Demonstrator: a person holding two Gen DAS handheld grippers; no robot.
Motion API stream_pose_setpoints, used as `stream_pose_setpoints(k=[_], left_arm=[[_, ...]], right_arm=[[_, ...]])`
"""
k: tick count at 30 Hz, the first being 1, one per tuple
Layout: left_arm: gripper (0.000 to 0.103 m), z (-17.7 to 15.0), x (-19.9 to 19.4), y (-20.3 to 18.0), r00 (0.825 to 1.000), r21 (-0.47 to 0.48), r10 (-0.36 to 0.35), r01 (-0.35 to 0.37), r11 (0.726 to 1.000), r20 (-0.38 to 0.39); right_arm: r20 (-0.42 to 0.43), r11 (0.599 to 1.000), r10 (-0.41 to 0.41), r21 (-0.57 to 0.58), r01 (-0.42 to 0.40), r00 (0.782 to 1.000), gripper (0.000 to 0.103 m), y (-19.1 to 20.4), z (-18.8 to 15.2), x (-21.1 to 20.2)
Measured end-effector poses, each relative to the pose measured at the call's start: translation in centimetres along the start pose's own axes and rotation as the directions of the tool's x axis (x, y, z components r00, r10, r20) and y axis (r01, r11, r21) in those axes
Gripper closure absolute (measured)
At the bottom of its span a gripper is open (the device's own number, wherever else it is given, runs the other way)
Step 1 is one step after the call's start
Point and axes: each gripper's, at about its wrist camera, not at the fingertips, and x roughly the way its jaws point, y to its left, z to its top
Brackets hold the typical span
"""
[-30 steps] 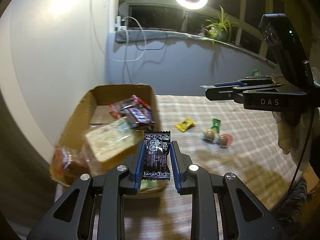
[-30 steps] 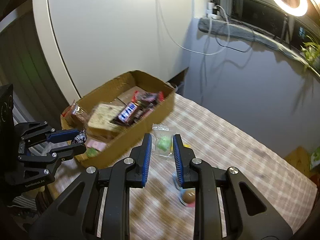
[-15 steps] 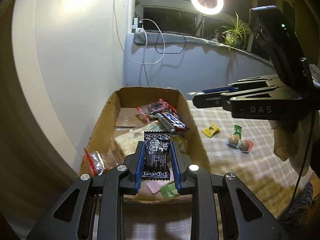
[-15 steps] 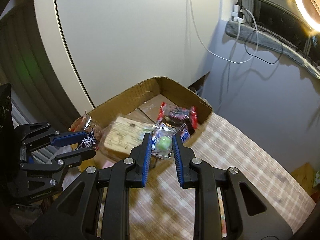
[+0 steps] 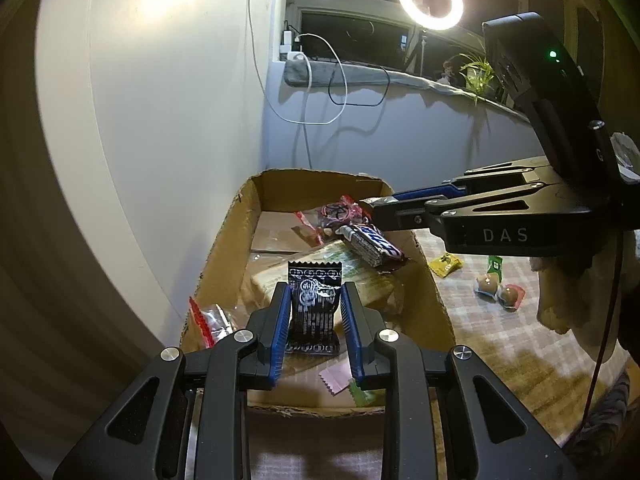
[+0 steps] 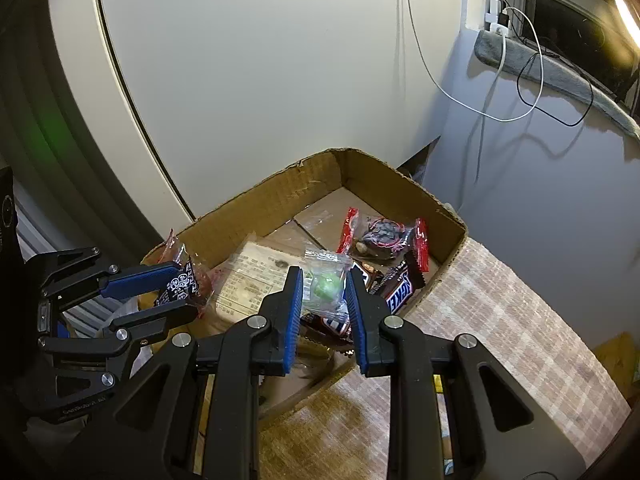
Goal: Organize snacks
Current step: 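Carry the black packet and clear packet into the box and release, then withdraw both grippers from the box toward the chocolate eggs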
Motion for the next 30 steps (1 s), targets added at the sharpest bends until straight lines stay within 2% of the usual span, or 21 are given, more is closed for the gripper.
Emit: stream_pose_setpoints(k=[3, 4, 5, 6, 7, 8, 9, 10, 19, 30], left_arm=[[0.078, -0.1, -0.1, -0.2, 1.0, 0.006, 0.005, -0.005, 1.0, 0.001], [0.072, -0.1, -0.1, -0.2, 1.0, 0.008, 0.009, -0.009, 1.0, 0.0], [0.059, -0.1, -0.1, -0.2, 1.0, 0.007, 0.015, -0.015, 1.0, 0.0], [0.054, -0.1, -0.2, -0.2, 1.0, 0.005, 0.02, -0.02, 1.0, 0.007], [0.05, 0.0, -0.2, -0.3, 1.0, 0.002, 0.024, -0.024, 1.0, 0.012], [0.049, 0.0, -0.2, -0.2, 1.0, 0.0, 0.027, -0.027, 1.0, 0.013], [0.048, 0.1, -0.3, -0.2, 0.999, 0.0, 0.029, -0.029, 1.0, 0.014], [0.045, 0.1, -0.3, -0.2, 0.999, 0.001, 0.033, -0.033, 0.999, 0.016], [0.041, 0.3, -0.7, -1.0, 0.999, 0.021, 0.034, -0.034, 0.999, 0.024], [0.041, 0.8, -1.7, -3.2, 0.999, 0.046, 0.012, -0.014, 0.999, 0.035]], right_arm=[[0.005, 1.0, -0.008, -0.002, 0.008, 1.0, 0.078, 0.0, 0.1, 0.0], [0.006, 1.0, -0.009, 0.0, 0.009, 1.0, 0.077, 0.0, 0.1, 0.0], [0.009, 1.0, -0.013, 0.001, 0.013, 1.0, 0.068, 0.0, 0.1, -0.1], [0.015, 1.0, -0.018, 0.0, 0.018, 1.0, 0.054, 0.0, 0.1, -0.2], [0.021, 1.0, -0.024, -0.002, 0.024, 1.0, 0.047, 0.0, 0.1, -0.4], [0.032, 0.999, -0.032, -0.006, 0.033, 0.999, 0.038, 0.1, 0.1, -0.6], [0.038, 0.999, -0.037, -0.008, 0.037, 0.999, 0.033, 0.1, 0.1, -0.8], [0.045, 0.999, -0.045, -0.008, 0.046, 0.998, 0.033, 0.1, 0.1, -1.0], [0.051, 0.997, -0.074, 0.004, 0.074, 0.996, 0.032, -0.5, -0.2, -2.2], [0.072, 0.993, -0.114, 0.034, 0.111, 0.991, 0.032, -3.0, -1.8, -5.7]])
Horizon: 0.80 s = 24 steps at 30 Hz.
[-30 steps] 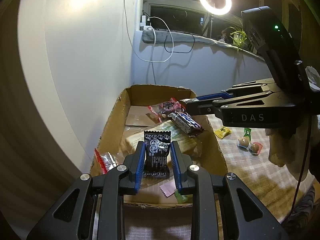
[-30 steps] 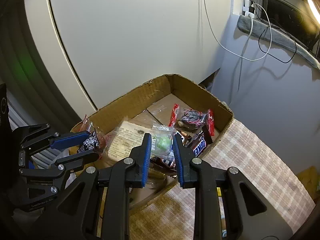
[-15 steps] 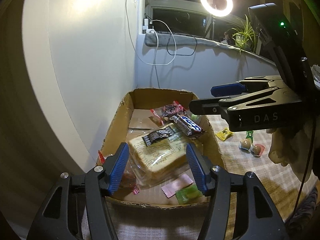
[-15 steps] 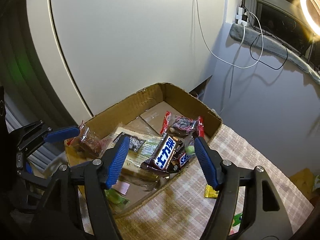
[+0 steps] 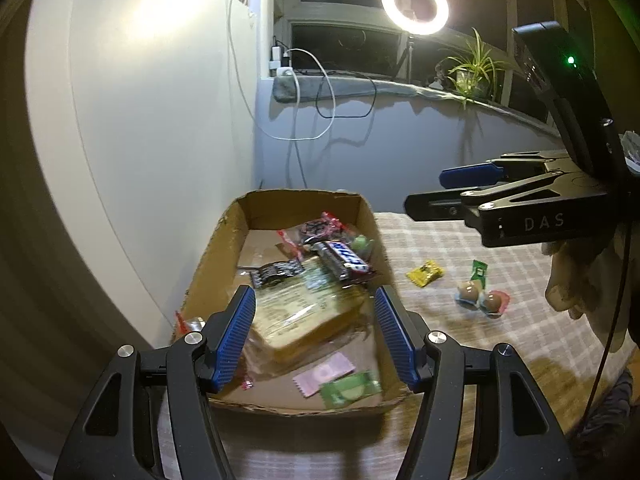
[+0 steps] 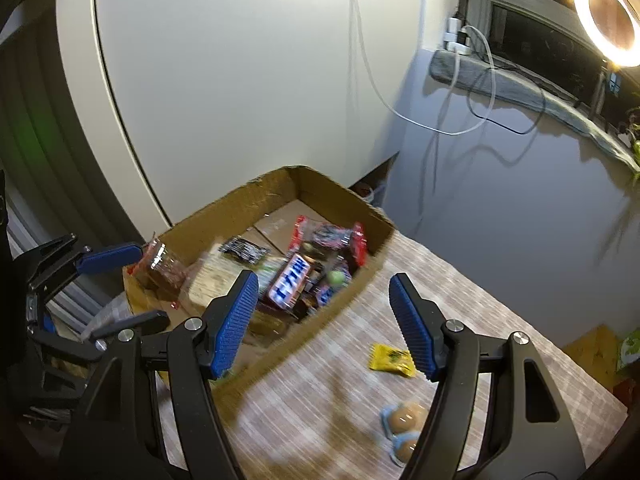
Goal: Organize snacks
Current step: 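Withdraw both grippers from the box toward the chocolate eggs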
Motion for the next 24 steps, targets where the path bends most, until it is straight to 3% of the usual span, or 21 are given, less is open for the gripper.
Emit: stream_pose_setpoints(k=[10, 21, 24], left_arm=[[0.041, 0.8, 0.5, -4.4, 0.997, 0.058, -0.07, 0.071, 0.996, -0.008], [0.042, 0.9, 3.4, -10.0, 0.987, 0.101, -0.145, 0.151, 0.983, -0.066], [0.046, 0.7, 4.2, -11.2, 0.984, 0.112, -0.158, 0.167, 0.98, -0.084]], right_arm=[[-0.006, 0.995, -0.069, 0.078, 0.069, 0.998, 0.032, -5.8, -3.2, -3.2], [-0.041, 0.975, -0.135, 0.174, 0.14, 0.99, 0.032, -13.4, -7.6, -5.4], [-0.043, 0.966, -0.15, 0.209, 0.155, 0.988, 0.032, -15.6, -8.7, -5.8]])
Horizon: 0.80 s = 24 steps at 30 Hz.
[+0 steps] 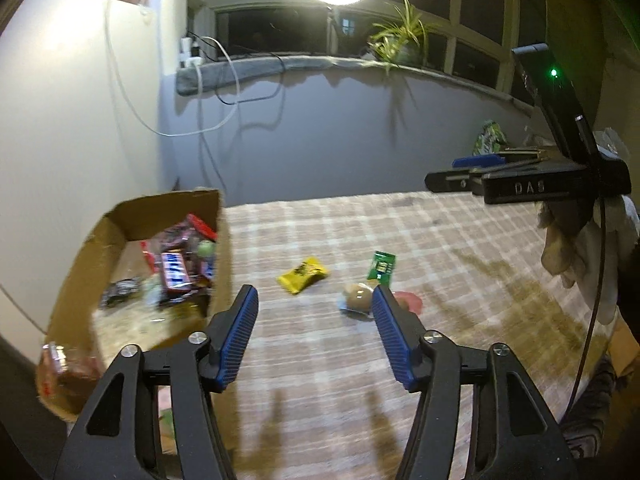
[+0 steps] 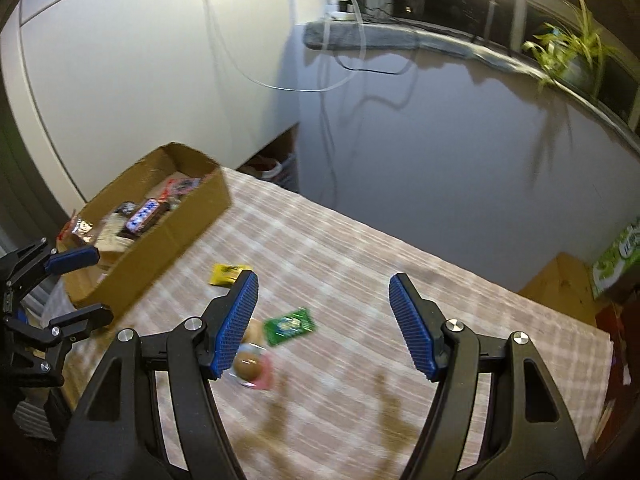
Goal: Organize snacks
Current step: 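Withdraw both grippers from the box toward the chocolate eggs, then grasp one chocolate egg with each gripper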
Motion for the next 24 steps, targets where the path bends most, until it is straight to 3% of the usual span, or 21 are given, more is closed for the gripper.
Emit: stream_pose_setpoints(k=[7, 13, 19, 24], left_arm=[[0.054, -0.1, 2.7, -1.4, 0.999, -0.001, -0.022, 0.022, 1.0, -0.047], [0.06, -0.4, 5.0, -1.7, 0.995, -0.009, -0.03, 0.03, 1.0, -0.092], [0.065, -0.7, 7.0, -1.9, 0.991, -0.004, -0.037, 0.037, 0.999, -0.126], [0.069, -0.7, 8.0, -2.3, 0.989, 0.009, -0.044, 0.046, 0.999, -0.144]], right_arm=[[0.0, 0.994, -0.058, 0.097, 0.058, 0.998, 0.032, -6.3, -1.2, 0.4], [-0.004, 0.978, -0.043, 0.206, 0.043, 0.999, 0.032, -10.7, -2.4, 1.1], [-0.02, 0.982, 0.051, 0.182, -0.046, 0.999, 0.032, -9.5, -4.0, 1.9], [-0.039, 0.989, 0.142, 0.056, -0.14, 0.989, 0.037, -5.3, -5.3, 2.2]])
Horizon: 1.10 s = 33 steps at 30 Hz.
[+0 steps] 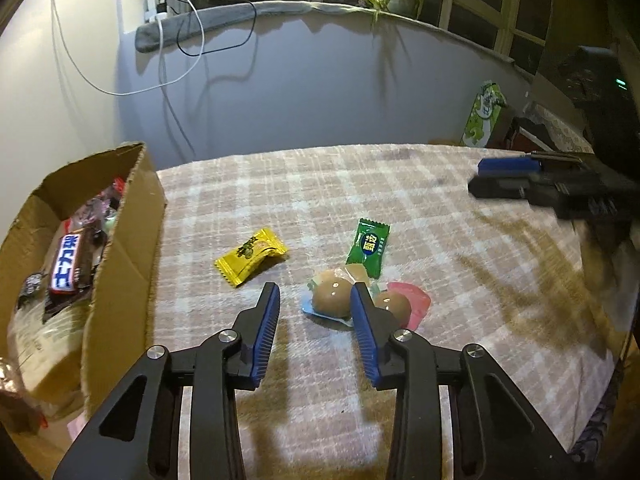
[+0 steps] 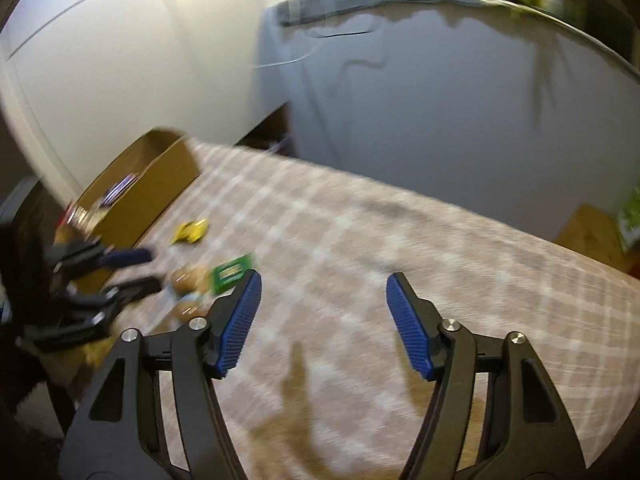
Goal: Organize snacks
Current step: 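Grasp one chocolate egg with each gripper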
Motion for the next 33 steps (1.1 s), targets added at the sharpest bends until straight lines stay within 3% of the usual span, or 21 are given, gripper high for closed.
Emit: stream_pose_setpoints(k=[8, 11, 12, 17, 20, 33], left_arm=[[0.071, 0.3, 1.4, -0.3, 0.999, 0.006, -0.021, 0.021, 1.0, -0.025], [0.071, 0.4, 1.6, -0.3, 0.999, 0.012, -0.026, 0.026, 1.0, -0.029], [0.071, 0.4, 1.7, -0.3, 0.999, 0.016, -0.028, 0.029, 0.999, -0.032], [0.071, 0.2, 2.1, -0.5, 0.999, 0.039, -0.026, 0.028, 0.999, -0.047], [0.073, 0.2, 2.2, -0.2, 0.999, 0.026, -0.025, 0.026, 0.999, -0.044], [0.074, -0.1, 1.9, 0.8, 0.999, -0.007, -0.016, 0.016, 1.0, -0.039]], right_arm=[[-0.076, 0.973, 0.101, -0.199, -0.115, 0.992, 0.042, 6.5, -1.8, 1.7], [-0.11, 0.964, 0.117, -0.226, -0.139, 0.987, 0.059, 7.4, -2.1, 2.9], [-0.12, 0.962, 0.12, -0.23, -0.145, 0.985, 0.06, 7.6, -2.2, 3.3], [-0.135, 0.954, 0.131, -0.251, -0.162, 0.982, 0.061, 8.4, -2.3, 4.4], [-0.135, 0.949, 0.12, -0.275, -0.154, 0.984, 0.068, 9.0, -2.3, 4.7], [-0.154, 0.931, 0.103, -0.332, -0.15, 0.983, 0.068, 10.4, -2.1, 6.0]])
